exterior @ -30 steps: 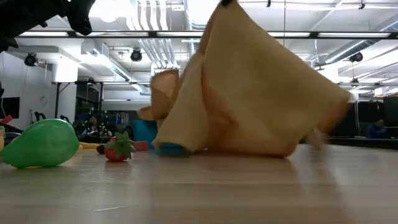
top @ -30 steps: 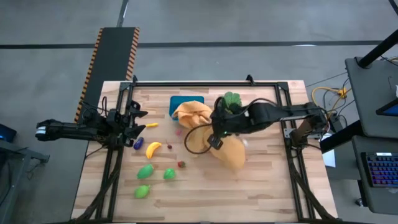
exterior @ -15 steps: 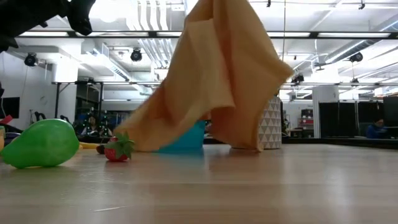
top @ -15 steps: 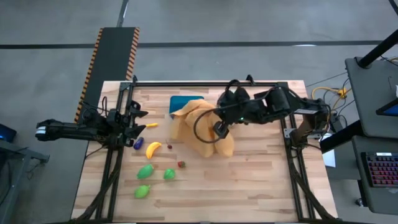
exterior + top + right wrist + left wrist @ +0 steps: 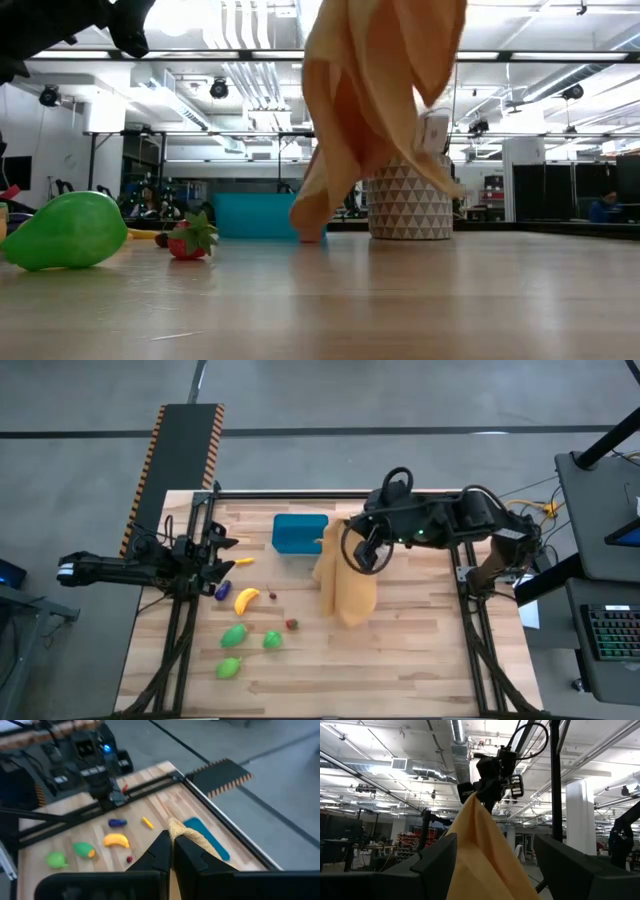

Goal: Pick and placing Produce into tupperware
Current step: Move the yellow towel to the bottom right of the table

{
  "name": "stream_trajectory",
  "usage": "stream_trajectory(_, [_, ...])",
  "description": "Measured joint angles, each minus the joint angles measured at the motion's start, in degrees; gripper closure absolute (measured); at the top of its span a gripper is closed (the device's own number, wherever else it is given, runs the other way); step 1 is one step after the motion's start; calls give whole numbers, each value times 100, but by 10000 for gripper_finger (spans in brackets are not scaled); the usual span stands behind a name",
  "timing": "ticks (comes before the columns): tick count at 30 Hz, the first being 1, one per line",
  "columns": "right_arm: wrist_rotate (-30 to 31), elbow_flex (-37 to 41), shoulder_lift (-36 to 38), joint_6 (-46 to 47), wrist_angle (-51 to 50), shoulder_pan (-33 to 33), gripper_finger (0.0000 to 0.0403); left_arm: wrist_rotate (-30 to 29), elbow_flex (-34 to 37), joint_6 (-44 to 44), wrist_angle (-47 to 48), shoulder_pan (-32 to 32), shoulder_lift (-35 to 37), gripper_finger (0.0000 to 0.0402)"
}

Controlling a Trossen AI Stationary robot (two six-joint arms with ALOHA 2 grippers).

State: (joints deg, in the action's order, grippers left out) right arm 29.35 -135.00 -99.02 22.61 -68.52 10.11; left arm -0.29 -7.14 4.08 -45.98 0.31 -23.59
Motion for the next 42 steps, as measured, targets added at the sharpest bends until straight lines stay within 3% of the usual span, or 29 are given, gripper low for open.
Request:
stream_trajectory(14, [-136,0,317,-486,1097,81,394,2,2,-2,1,1,2,152])
stream_trajectory(22, [-57,0,740,-309,1315,781,394,2,2,-48,9,1,2,152])
stream_trajectory(25, [372,0,842,-163,1128,1265,394,2,2,-47,21,0,2,152])
stream_trajectory(30, [1808,0,988,201,525,2315,394,2,2,-44,29,-1,2,152])
stream_trajectory(35, [2789,0,1007,836,9,3285,394,2,4,-31,34,0,0,152])
stream_trajectory(39, [3228,-2,962,1745,-760,3783,394,2,4,-26,40,-2,0,152])
stream_trajectory(42, [3230,17,878,2863,-1707,3976,394,2,4,-17,50,1,0,152])
